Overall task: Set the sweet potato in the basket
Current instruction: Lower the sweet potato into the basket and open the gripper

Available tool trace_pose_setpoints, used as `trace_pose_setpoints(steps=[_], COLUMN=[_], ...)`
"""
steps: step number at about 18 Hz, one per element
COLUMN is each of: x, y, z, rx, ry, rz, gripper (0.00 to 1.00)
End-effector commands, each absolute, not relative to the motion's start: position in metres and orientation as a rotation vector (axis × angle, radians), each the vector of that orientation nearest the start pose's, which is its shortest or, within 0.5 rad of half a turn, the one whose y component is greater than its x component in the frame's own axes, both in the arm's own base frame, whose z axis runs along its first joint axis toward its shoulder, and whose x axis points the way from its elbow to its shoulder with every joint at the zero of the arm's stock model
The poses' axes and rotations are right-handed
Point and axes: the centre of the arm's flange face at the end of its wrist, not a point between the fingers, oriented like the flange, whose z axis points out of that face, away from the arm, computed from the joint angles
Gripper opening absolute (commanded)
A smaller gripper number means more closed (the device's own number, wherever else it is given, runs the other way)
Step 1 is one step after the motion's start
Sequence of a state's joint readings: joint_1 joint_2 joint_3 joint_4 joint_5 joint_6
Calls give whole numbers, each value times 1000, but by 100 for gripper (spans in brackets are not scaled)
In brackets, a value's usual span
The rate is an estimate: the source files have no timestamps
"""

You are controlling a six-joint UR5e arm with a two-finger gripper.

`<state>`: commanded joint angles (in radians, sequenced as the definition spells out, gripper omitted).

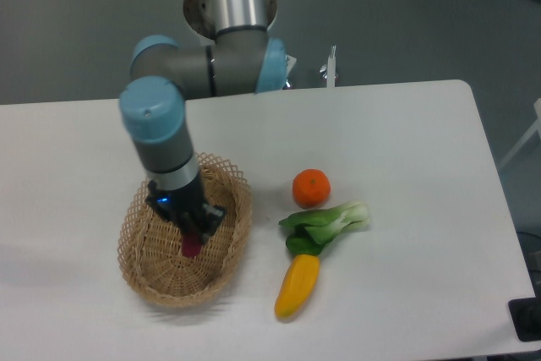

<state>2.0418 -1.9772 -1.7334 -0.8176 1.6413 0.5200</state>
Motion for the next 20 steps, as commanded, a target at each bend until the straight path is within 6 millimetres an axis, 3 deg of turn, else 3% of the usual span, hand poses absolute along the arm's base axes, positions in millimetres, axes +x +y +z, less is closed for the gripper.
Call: trace_pose_setpoints(steps=[6,16,18,19,20], x=[-156,-154,-154,-155,-155], y=[594,592,593,593,593], z=[231,222,222,222,223], rx=[-3059,-3076,-3075,-3073,-3072], ry=[296,309,311,311,311], rz=[194,184,185,186,188], gripper=[34,35,41,49,62])
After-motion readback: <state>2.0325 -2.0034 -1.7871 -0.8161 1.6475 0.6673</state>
